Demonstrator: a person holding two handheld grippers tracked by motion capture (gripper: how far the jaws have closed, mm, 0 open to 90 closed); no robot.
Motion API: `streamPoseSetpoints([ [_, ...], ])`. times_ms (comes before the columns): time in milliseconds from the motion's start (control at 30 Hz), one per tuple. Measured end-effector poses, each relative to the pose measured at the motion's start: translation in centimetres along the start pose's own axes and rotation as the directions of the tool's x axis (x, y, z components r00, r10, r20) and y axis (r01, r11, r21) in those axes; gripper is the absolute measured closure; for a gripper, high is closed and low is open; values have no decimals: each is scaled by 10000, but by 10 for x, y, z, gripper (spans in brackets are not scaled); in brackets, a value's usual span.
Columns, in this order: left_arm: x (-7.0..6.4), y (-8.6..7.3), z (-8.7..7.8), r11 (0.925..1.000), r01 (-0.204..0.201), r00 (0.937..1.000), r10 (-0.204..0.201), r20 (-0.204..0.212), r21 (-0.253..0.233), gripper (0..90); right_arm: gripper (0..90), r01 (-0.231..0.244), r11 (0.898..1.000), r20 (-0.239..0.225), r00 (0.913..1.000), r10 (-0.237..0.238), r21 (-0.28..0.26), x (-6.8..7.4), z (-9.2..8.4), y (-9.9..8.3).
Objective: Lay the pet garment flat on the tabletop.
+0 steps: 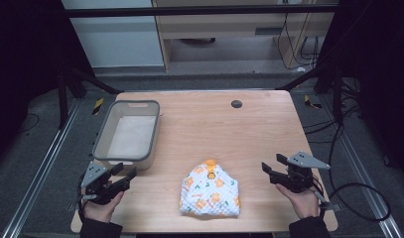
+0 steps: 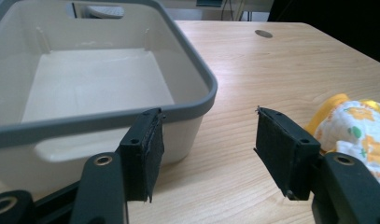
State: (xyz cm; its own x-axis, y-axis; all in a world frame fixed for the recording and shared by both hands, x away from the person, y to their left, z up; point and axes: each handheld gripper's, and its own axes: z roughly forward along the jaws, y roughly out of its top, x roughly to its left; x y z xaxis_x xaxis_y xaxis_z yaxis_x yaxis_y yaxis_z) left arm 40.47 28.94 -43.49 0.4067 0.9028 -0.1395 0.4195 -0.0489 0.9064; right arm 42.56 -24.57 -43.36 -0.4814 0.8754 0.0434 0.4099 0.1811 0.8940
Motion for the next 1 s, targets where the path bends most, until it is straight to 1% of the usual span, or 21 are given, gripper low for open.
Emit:
streamPoseSetpoints([
  [67, -2, 6, 2, 9999, -67, 9999, 69, 113, -117, 421, 393, 206, 9998, -169, 9996, -205, 60, 5, 2, 6],
  [133, -6, 10, 4, 9998, -125, 9996, 129, 256, -156, 421, 415, 206, 9997, -330, 9993, -203, 109, 9, 4, 11],
  [167, -7, 12, 6, 9998, -164, 9993, 169, 320, -149, 421, 423, 279, 9996, -424, 9987, -275, 102, 11, 5, 14],
  [233, -14, 15, 12, 9994, -333, 9984, 336, 444, -69, 420, 437, 315, 9995, -577, 9979, -310, 80, 16, 7, 20],
  [267, -16, 15, 14, 9993, -378, 9981, 380, 494, -34, 418, 441, 387, 9992, -731, 9966, -381, 64, 20, 9, 24],
  [467, -30, 17, 32, 9981, -564, 9946, 539, 890, 253, 404, 450, 552, 9984, -1115, 9923, -530, 159, 32, 20, 31],
  [500, -34, 19, 37, 9974, -636, 9931, 600, 1007, 336, 402, 449, 548, 9983, -1144, 9921, -523, 189, 34, 22, 32],
  [567, -40, 20, 42, 9962, -772, 9915, 726, 1076, 401, 396, 452, 630, 9977, -1260, 9903, -593, 250, 37, 27, 32],
  [767, -55, 24, 59, 9927, -1067, 9845, 975, 1455, 566, 385, 454, 720, 9964, -1521, 9863, -644, 454, 44, 37, 31],
  [867, -63, 24, 65, 9901, -1199, 9793, 1058, 1727, 733, 376, 454, 753, 9955, -1638, 9844, -650, 580, 47, 41, 28],
  [933, -68, 24, 69, 9870, -1366, 9756, 1191, 1847, 848, 372, 454, 738, 9952, -1748, 9827, -616, 639, 48, 43, 26],
  [1000, -72, 23, 73, 9844, -1440, 9724, 1219, 1989, 1008, 367, 455, 733, 9947, -1852, 9809, -589, 722, 50, 46, 24],
])
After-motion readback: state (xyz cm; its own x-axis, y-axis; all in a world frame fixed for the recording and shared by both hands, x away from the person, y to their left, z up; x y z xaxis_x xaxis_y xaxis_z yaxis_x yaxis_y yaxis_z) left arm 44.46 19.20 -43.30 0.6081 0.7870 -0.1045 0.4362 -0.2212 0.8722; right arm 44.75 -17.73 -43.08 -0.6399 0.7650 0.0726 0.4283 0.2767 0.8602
